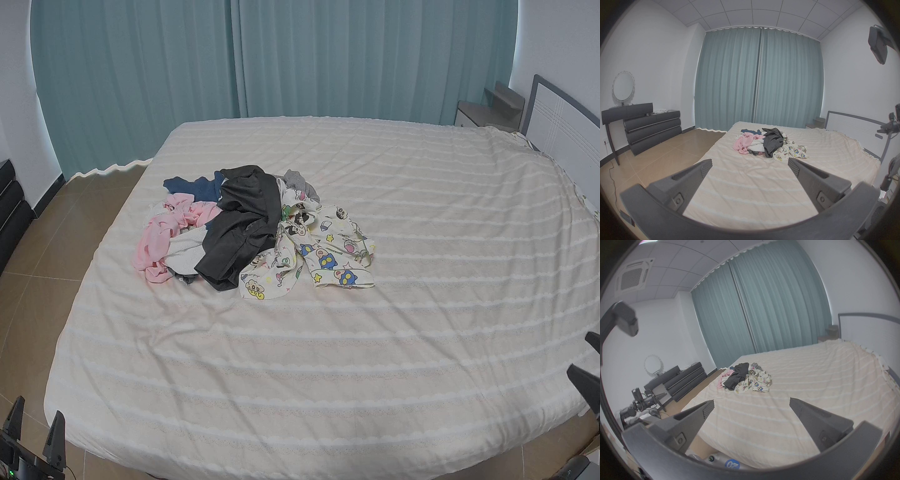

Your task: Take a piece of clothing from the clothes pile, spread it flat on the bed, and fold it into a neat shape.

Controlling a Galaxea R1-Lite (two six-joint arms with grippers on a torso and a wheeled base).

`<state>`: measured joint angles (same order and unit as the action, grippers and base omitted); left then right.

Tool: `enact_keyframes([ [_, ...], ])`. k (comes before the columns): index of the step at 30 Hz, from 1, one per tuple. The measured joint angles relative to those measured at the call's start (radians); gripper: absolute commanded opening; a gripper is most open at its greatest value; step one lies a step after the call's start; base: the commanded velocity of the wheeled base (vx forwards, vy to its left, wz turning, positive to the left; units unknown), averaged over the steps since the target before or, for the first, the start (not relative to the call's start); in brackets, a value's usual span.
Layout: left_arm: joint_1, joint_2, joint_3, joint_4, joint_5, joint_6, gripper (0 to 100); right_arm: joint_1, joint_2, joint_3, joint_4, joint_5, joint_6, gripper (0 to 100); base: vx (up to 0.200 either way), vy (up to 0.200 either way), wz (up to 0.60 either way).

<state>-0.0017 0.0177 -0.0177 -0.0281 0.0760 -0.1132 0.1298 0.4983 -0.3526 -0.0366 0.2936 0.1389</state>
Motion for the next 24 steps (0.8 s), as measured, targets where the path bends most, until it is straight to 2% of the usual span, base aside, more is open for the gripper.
enact_keyframes([
  [15,0.0,0.0,0.0,0.001,-0.001,0.014,100,0.092,0.715,-0.229,-0.285,0.023,0.2,100,0.0,0.0,0.0],
  [24,0.0,0.0,0.0,0.001,-0.002,0.021,100,0.121,1.174,-0.487,-0.399,0.023,0.392,100,0.0,0.0,0.0],
])
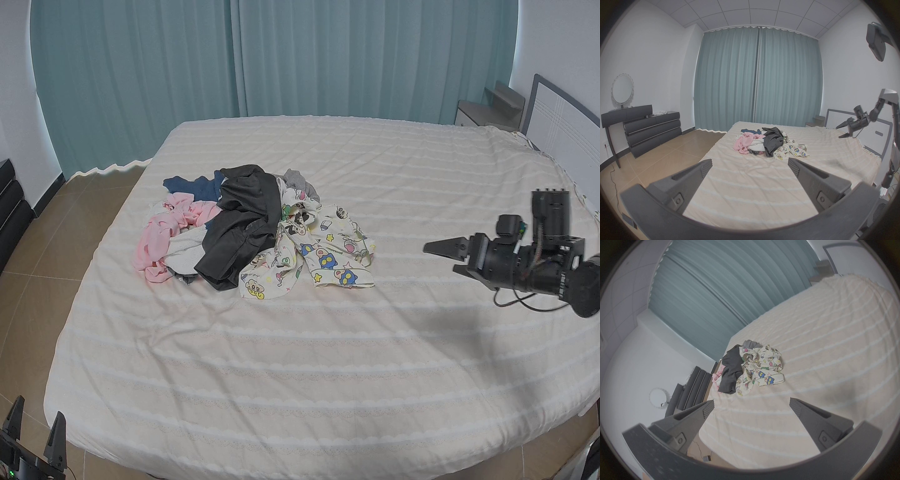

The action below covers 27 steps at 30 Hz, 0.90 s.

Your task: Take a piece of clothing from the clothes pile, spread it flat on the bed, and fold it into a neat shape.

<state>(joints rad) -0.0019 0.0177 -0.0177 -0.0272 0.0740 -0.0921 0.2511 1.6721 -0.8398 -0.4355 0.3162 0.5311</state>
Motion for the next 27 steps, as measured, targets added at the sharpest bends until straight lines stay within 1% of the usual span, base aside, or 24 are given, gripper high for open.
enact_keyframes([
  [3,0.0,0.0,0.0,0.0,0.0,0.001,100,0.007,0.157,-0.117,-0.027,-0.018,0.049,100,0.0,0.0,0.0],
  [6,0.0,0.0,0.0,0.0,0.0,0.003,100,0.011,0.295,-0.25,-0.045,-0.043,0.08,100,0.0,0.0,0.0],
  [12,0.0,0.0,0.0,0.0,-0.001,0.005,100,0.025,0.527,-0.47,-0.064,-0.102,0.107,100,0.0,0.0,0.0],
  [15,0.0,0.0,0.0,0.0,-0.001,0.004,100,0.034,0.614,-0.551,-0.065,-0.147,0.1,100,0.0,0.0,0.0],
  [18,0.0,0.0,0.0,0.0,-0.001,0.004,100,0.042,0.694,-0.625,-0.048,-0.184,0.061,100,0.0,0.0,0.0],
  [22,0.0,0.0,0.0,0.0,-0.001,0.003,100,0.056,0.767,-0.691,-0.028,-0.207,0.036,100,0.0,0.0,0.0],
  [27,0.0,0.0,0.0,0.0,-0.001,0.003,100,0.07,0.832,-0.764,-0.023,-0.217,0.026,100,0.0,0.0,0.0],
])
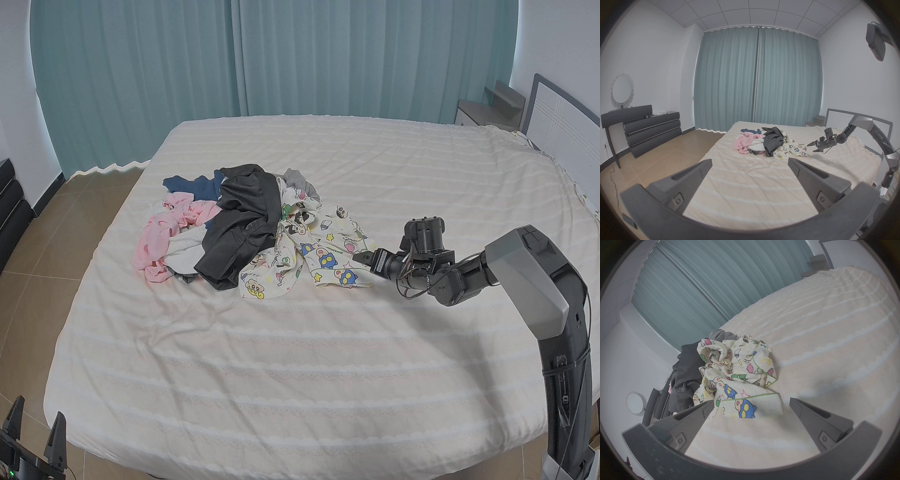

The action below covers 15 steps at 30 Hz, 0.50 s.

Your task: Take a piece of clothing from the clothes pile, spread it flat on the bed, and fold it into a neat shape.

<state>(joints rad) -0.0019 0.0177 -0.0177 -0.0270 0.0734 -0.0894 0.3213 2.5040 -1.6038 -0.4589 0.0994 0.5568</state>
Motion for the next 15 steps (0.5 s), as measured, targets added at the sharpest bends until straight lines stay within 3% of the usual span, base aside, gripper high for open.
enact_keyframes([
  [15,0.001,0.0,0.0,0.0,0.001,-0.002,100,0.03,0.153,-0.259,0.091,-0.078,-0.011,100,0.0,0.0,0.0],
])
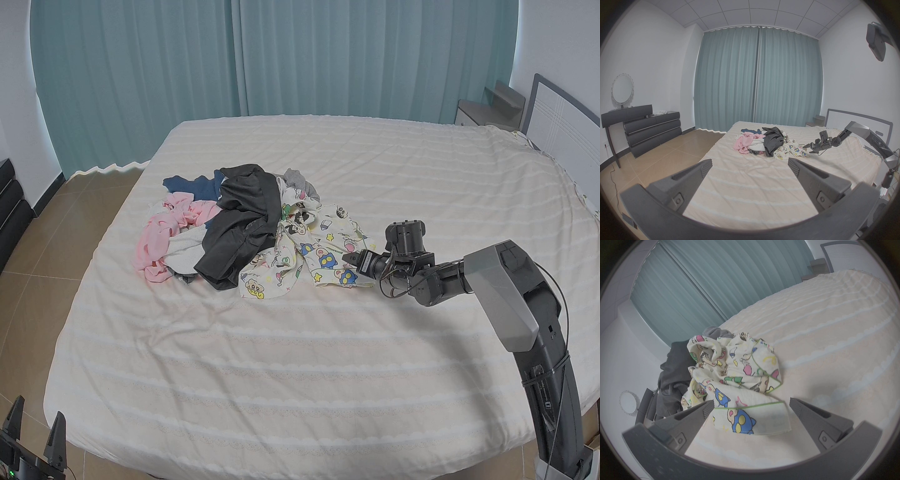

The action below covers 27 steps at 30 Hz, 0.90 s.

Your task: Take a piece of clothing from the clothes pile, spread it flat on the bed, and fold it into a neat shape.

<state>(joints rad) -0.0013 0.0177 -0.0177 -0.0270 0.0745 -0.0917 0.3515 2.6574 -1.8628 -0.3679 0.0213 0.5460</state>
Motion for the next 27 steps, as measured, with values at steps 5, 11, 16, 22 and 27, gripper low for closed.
enact_keyframes([
  [5,0.0,0.0,0.0,0.0,0.0,0.0,100,0.007,0.036,-0.025,0.008,-0.003,0.0,100,0.0,0.0,0.0],
  [11,0.0,0.0,0.0,0.0,0.0,0.0,100,0.01,0.072,-0.077,0.014,-0.005,0.001,100,0.0,0.0,0.0],
  [16,0.0,0.0,0.0,0.0,0.001,-0.001,100,0.024,0.091,-0.111,0.05,-0.005,0.001,0,0.0,0.0,0.0],
  [22,0.0,0.0,0.0,0.0,0.002,-0.001,100,0.037,0.105,-0.128,0.061,-0.006,0.007,0,0.0,0.0,0.0],
  [27,0.0,0.0,0.0,0.0,0.002,-0.002,100,0.038,0.107,-0.13,0.06,-0.036,0.01,0,0.0,0.0,0.0],
])
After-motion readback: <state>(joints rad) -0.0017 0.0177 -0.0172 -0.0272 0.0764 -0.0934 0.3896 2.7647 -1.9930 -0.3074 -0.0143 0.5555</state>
